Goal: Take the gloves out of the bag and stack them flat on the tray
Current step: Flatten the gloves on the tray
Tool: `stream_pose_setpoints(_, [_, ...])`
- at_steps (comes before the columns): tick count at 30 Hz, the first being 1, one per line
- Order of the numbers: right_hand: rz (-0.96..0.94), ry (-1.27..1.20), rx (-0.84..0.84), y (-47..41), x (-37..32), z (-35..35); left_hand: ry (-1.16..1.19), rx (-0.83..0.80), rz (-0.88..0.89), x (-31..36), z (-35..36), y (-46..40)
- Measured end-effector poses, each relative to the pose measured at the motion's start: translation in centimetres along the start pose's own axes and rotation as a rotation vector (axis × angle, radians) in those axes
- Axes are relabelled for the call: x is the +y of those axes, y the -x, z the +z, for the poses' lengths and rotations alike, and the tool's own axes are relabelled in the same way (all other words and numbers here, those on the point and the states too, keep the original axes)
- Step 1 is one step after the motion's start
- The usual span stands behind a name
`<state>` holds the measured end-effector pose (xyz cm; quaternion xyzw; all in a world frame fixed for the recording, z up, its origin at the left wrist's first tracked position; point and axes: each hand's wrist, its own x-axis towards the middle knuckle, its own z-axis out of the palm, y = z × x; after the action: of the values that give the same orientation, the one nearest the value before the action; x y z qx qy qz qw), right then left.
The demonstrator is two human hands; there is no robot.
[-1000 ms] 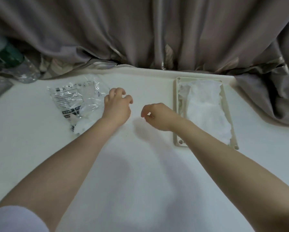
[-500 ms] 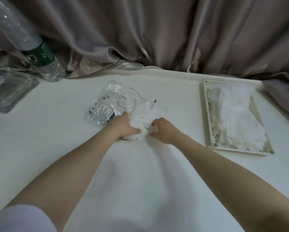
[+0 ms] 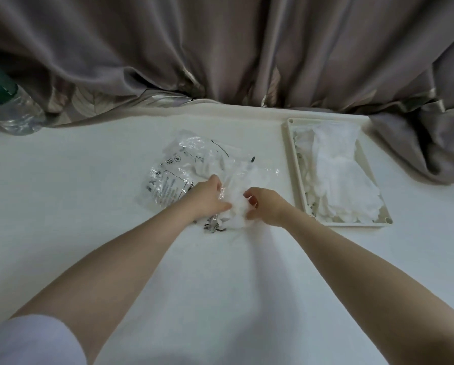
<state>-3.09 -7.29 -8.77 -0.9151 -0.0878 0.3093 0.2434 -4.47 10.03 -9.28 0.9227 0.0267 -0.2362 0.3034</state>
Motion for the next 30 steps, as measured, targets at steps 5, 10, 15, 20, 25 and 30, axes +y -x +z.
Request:
stream_pose_setpoints(5, [-0.024,-0.005,-0.016,0.1,1.0,0.0,-0.088,0.181,0.351,0.5,1.0,0.1])
stream_pose_setpoints(10, [-0.029,-0.212,-0.043,0.0,2.3,-0.6,0.006,-0.040,0.375,0.9,1.5,-0.2])
stream_pose_setpoints(15, [0.013,-0.369,0.044,-0.2,2.6,-0.4,-0.004,0.036,0.389,0.4,1.9,-0.5])
stream_pose_setpoints(20, [-0.006,0.101,0.061,-0.5,1.6,1.3,-0.094,0.007,0.390,-0.5,2.0,-0.4])
stream_pose_setpoints(25, [-0.036,0.145,0.131,-0.4,1.2,2.4,-0.085,0.005,0.386,-1.1,1.9,0.1])
stream_pose_setpoints(30, [-0.116,-0.388,0.159,0.9,2.4,0.3,0.026,-0.071,0.418,-2.2,1.4,0.6])
